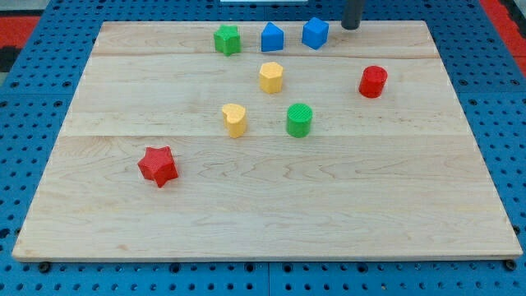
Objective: Move the red circle to the bottom of the green circle
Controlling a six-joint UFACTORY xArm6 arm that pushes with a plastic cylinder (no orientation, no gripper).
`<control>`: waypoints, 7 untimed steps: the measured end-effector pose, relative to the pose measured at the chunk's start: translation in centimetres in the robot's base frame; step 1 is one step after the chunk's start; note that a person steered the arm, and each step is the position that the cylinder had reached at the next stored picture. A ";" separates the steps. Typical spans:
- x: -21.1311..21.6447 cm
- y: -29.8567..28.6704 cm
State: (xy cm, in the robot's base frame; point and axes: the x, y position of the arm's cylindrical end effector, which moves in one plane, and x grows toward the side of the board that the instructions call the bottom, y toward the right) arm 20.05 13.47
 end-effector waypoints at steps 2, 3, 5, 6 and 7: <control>0.0 -3.9; 0.5 -3.7; 1.6 -3.7; 1.6 -0.8; 4.5 3.8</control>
State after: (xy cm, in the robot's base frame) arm 24.57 17.24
